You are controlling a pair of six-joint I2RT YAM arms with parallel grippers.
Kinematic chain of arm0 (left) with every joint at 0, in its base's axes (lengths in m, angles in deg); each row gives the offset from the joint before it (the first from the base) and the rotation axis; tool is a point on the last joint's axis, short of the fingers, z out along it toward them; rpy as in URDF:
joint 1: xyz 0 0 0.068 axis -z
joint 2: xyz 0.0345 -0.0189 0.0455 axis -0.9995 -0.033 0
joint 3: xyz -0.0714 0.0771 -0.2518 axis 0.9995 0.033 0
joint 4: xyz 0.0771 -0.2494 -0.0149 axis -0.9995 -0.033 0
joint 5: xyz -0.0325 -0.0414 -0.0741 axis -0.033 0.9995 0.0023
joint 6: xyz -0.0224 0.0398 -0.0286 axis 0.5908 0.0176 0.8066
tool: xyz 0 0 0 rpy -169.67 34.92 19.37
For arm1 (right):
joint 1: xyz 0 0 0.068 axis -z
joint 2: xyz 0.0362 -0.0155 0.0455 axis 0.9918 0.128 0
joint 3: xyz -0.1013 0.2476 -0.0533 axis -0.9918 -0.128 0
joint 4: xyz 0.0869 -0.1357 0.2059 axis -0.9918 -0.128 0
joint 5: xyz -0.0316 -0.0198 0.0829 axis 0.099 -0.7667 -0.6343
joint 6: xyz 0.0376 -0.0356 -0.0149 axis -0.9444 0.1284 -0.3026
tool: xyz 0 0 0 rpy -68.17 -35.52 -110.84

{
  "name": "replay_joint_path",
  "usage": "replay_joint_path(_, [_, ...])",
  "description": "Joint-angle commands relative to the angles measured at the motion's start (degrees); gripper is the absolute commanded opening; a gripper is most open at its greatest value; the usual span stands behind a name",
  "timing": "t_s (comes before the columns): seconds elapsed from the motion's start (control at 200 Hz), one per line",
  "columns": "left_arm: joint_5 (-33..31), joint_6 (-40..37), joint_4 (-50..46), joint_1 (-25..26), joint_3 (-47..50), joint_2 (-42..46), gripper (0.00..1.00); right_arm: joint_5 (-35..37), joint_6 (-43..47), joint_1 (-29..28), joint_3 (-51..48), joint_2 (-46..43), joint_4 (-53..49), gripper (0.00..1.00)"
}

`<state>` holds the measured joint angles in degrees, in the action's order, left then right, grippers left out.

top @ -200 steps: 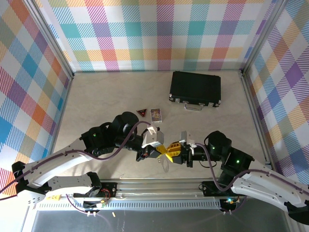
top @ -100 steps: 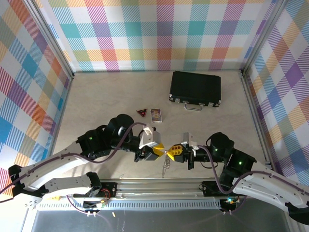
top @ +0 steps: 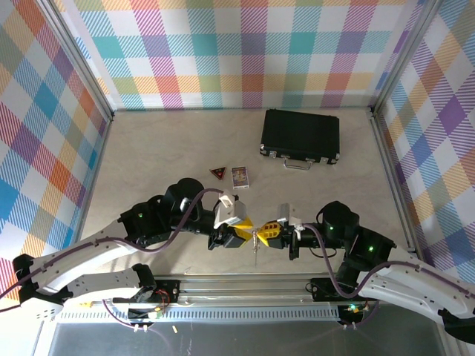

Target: Put the keys on the keyring

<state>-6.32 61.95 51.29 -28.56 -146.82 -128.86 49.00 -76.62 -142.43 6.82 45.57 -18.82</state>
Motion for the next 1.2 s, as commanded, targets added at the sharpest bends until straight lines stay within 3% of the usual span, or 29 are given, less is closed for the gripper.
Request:
replay_joint_path(0.0, [1.04,0.60,2.37,0.13,0.37,-0.59,0.30,-0.15,1.24,-0.50,1.89,0.40,1.93,0.00])
replay_joint_path(0.68, [0.19,0.38,2.83,0.18,1.57,-1.95,0.19,-0.69,0.51,-1.20,1.44,0.11,3.68,0.00])
replay_joint_path(0.875, [0.74,0.52,3.79,0.19,1.79,-2.47,0.04,-0.89,0.16,-1.46,0.73,0.04,4.10,0.00])
replay_joint_path(1.195, [2.10,1.52,7.33,0.13,2.93,-2.08,0.00,-1.04,0.27,-1.98,0.66,0.57,4.66,0.00])
